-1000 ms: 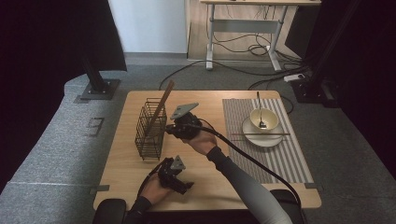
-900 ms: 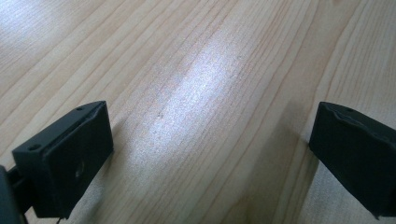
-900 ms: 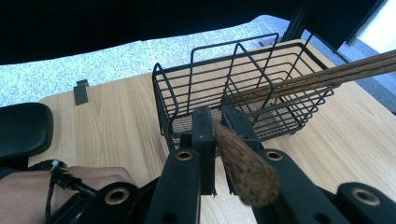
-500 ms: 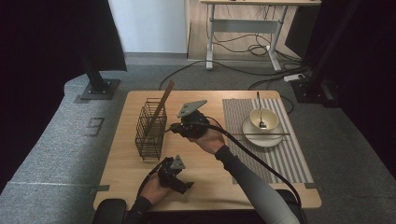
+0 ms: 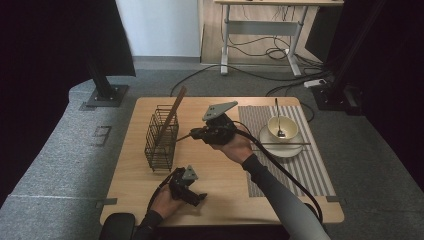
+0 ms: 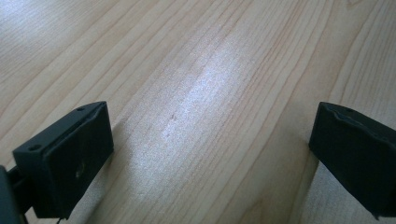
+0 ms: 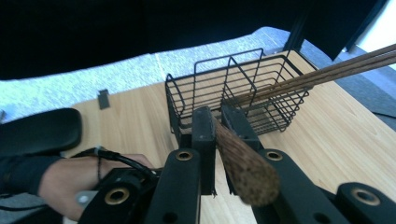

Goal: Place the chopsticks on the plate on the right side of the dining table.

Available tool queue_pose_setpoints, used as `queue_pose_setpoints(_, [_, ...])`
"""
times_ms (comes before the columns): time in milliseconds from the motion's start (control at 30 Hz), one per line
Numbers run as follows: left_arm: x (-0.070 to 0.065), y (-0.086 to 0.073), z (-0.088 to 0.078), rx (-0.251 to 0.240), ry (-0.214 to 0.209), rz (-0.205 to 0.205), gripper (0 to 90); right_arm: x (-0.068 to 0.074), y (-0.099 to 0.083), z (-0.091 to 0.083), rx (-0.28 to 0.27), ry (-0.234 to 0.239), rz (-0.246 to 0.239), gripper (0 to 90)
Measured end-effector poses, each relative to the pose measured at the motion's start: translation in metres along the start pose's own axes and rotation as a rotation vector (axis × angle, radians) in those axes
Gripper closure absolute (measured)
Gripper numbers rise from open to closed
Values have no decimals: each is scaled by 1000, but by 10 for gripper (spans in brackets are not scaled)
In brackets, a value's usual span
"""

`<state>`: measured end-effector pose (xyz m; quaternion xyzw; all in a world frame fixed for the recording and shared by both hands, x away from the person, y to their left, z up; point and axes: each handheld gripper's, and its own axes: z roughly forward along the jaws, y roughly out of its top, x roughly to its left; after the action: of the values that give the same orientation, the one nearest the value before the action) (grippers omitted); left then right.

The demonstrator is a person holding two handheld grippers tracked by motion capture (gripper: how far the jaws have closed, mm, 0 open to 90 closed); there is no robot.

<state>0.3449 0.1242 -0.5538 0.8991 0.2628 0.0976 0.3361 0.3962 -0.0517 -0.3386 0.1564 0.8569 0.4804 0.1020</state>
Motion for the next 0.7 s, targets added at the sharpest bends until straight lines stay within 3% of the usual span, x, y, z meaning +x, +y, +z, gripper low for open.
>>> queue_pose_setpoints(700, [3, -1, -2, -6, 13, -4, 8, -11, -11, -61, -44, -68, 28, 832])
